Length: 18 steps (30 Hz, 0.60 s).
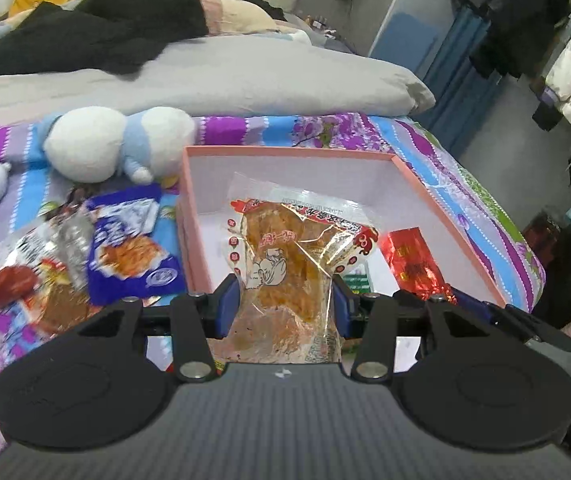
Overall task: Organize snacks
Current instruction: 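Carry the clear bag with the left tool while the right tool carries the tea packet toward the pink box, then lower the red tea packet into the pink box and open the right tool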
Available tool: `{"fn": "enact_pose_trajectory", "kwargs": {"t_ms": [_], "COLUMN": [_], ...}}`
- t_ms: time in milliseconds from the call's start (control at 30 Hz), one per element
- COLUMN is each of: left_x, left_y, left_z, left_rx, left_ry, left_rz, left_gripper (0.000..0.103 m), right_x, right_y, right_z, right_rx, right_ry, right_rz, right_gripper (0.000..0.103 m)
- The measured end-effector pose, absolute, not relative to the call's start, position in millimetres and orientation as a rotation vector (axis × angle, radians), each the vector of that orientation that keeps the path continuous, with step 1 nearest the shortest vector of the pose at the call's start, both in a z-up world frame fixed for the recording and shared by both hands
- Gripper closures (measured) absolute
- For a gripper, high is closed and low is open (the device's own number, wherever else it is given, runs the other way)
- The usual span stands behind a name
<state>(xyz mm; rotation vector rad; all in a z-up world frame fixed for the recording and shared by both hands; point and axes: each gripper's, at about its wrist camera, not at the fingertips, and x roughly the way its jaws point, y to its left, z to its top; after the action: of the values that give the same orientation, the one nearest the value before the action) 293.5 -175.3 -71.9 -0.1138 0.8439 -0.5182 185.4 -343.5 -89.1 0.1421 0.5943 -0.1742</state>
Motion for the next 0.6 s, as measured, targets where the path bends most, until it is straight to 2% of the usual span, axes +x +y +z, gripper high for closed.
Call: {"fn": "enact_pose_trajectory", "kwargs": {"t_ms": [433,600], "left_x": [354,350], "left_y": [-231,-234], "left_z": [-107,-109], "left_rx": [-0.082,-0.046], "left_ry": [0.914,0.921], "left_rz": [-0.529,-0.522], "left_gripper": [0.049,0.04], "right_x": [219,220], "right_y": [-376,-379], "right_z": [-116,-120], "right_rx": [0.179,0.194], "right_ry": [0.68,0.698], "right_rz": [-0.201,-0.215], "right_gripper": [0.048,0.047]}}
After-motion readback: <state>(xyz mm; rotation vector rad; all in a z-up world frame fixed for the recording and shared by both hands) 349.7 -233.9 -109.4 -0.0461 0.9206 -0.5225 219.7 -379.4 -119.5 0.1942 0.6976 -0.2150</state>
